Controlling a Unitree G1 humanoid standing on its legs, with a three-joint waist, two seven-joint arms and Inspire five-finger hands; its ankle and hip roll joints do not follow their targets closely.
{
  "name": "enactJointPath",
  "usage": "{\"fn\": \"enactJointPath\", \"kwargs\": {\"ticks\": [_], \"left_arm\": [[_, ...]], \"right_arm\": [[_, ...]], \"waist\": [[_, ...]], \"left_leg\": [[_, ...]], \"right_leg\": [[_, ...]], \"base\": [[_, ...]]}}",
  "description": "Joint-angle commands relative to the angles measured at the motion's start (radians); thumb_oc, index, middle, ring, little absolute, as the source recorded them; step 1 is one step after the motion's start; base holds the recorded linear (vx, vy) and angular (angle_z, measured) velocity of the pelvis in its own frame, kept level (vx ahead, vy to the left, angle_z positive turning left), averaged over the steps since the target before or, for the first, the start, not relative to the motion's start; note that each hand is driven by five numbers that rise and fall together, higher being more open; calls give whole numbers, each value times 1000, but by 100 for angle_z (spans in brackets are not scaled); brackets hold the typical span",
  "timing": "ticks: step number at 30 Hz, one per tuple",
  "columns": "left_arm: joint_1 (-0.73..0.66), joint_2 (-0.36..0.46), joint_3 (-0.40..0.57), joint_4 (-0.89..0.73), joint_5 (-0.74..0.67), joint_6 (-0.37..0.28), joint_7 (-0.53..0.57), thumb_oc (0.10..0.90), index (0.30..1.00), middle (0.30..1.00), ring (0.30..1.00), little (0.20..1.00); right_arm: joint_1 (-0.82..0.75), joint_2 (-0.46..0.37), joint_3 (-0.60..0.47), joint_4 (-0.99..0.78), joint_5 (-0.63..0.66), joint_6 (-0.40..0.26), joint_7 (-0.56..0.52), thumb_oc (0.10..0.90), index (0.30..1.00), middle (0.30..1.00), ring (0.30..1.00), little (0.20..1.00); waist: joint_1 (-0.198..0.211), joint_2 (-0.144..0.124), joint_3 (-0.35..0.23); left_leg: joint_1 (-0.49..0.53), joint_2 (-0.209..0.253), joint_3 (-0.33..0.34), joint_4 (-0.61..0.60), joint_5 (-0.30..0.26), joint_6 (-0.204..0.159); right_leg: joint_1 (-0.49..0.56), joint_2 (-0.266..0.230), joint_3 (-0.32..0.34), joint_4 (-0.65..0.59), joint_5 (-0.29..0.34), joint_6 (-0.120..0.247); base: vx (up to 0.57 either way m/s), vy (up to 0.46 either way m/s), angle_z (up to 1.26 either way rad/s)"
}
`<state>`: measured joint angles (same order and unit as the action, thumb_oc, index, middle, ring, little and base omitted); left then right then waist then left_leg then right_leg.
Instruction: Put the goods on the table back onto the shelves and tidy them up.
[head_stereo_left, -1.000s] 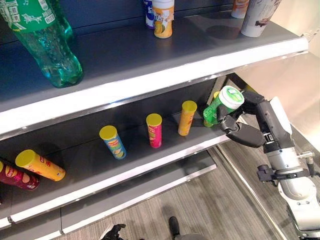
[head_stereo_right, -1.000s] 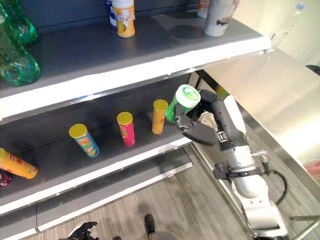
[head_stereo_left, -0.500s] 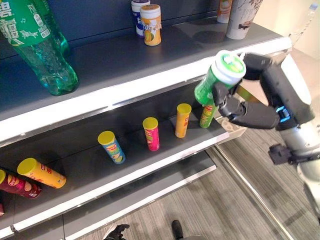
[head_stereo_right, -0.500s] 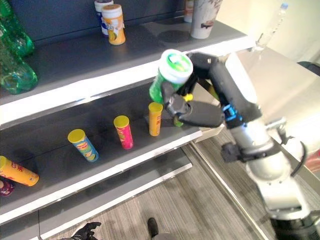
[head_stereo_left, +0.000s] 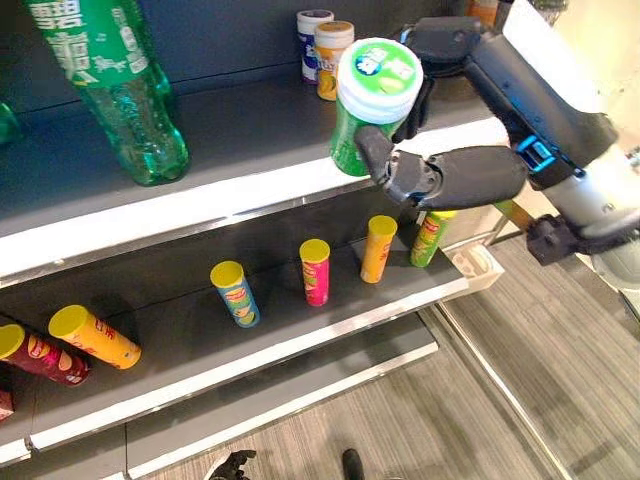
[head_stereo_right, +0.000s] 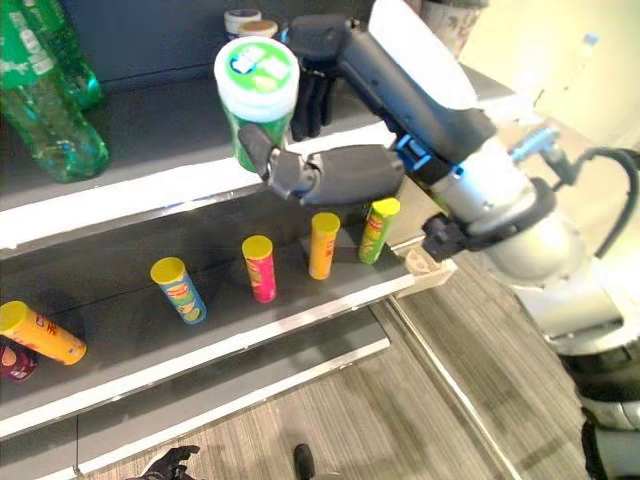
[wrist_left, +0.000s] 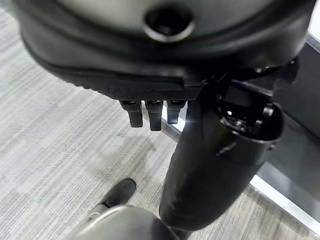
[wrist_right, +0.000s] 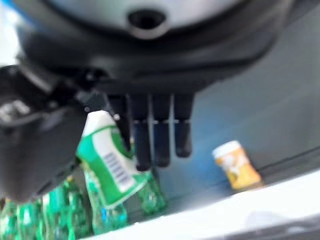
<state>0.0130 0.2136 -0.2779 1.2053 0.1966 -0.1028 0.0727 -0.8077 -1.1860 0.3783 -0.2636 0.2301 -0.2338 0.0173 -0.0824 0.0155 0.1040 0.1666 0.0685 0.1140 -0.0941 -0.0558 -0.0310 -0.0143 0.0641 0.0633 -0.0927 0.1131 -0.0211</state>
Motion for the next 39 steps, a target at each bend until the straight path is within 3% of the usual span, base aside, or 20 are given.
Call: {"fn": "enactJointPath", "kwargs": {"ticks": [1,5,9,39], "left_arm": [[-15,56,-72,90,-6,-5,-21,800,900,900,900,900],[-17,69,-79,98,-28,1,-33,800,900,900,900,900],[-10,70,-73,106,-39,3,-38,800,900,900,900,900],[0,92,-80,104,-55,10,-60,800,900,900,900,900]], "right_arm": [[-167,16,20,101,100,2,-41,400,300,300,300,300],[-377,3,192,210,123,25,-35,400,300,300,300,300],[-439,11,243,251,132,32,-33,400,300,300,300,300],[-462,146,277,581,49,137,-27,400,300,300,300,300]], "waist": [[32,-75,-69],[37,-78,-72],[38,-78,-72],[50,-80,-62]], "left_leg": [[-10,-37,16,7,-17,-21],[-13,-40,12,7,-15,-23],[-16,-40,10,7,-14,-24],[-7,-30,4,7,-22,-23]], "right_leg": [[87,-31,31,19,-120,88],[87,-30,34,21,-122,87],[86,-31,35,22,-123,88],[90,-26,30,22,-132,82]], "base": [[4,16,4],[1,3,-1],[4,5,2],[5,-3,0]]}}
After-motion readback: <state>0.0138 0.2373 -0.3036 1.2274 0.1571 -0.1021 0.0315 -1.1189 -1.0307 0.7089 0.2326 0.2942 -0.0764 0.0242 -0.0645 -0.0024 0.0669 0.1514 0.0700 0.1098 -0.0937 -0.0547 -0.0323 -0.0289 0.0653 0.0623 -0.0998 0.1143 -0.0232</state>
